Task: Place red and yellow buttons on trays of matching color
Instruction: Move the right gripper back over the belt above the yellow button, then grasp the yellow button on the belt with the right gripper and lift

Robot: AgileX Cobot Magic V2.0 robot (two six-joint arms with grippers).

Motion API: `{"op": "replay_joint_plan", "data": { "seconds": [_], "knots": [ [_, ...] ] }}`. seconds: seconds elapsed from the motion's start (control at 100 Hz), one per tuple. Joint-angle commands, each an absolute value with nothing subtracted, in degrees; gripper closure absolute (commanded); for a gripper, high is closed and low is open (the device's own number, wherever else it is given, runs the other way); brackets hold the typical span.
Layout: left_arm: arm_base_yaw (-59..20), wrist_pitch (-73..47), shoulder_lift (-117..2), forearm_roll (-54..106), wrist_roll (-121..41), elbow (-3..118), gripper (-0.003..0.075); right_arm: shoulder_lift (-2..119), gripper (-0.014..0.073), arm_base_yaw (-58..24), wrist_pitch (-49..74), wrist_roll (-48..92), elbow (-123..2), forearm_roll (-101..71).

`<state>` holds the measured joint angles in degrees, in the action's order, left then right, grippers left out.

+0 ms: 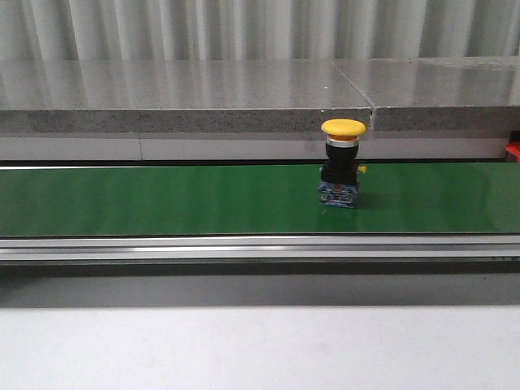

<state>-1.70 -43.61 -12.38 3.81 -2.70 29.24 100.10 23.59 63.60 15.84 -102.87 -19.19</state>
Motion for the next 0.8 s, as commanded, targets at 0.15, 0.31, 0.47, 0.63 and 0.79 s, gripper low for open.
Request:
{"op": "replay_joint_plan", "data": {
  "seconds": [0.15, 0.31, 0.47, 0.63, 0.79],
  "knots": [
    [-2.2, -39.8, -13.2, 4.6, -2.5, 30.7, 0.0741, 92.5, 0.0015, 15.1, 66.1, 18.3, -96.8, -20.9],
    [-2.2, -39.8, -13.2, 4.6, -2.5, 30.7, 0.0741, 88.5, 0.0015, 9.2, 63.0, 20.1, -87.7, -20.8],
    [-2.2, -39.8, -13.2, 4.6, -2.5, 30.7, 0.0741, 86.0, 0.0015, 3.9, 60.3, 24.7, -79.7, -20.7],
    [-2.2, -39.8, -13.2, 4.6, -2.5, 30.7, 0.0741, 85.8, 0.0015, -0.5, 58.6, 31.7, -74.1, -20.7],
    [-2.2, -39.8, -13.2, 4.6, -2.5, 30.7, 0.0741, 85.9, 0.0015, -3.2, 55.8, 33.0, -71.1, -20.7]
  ]
}}
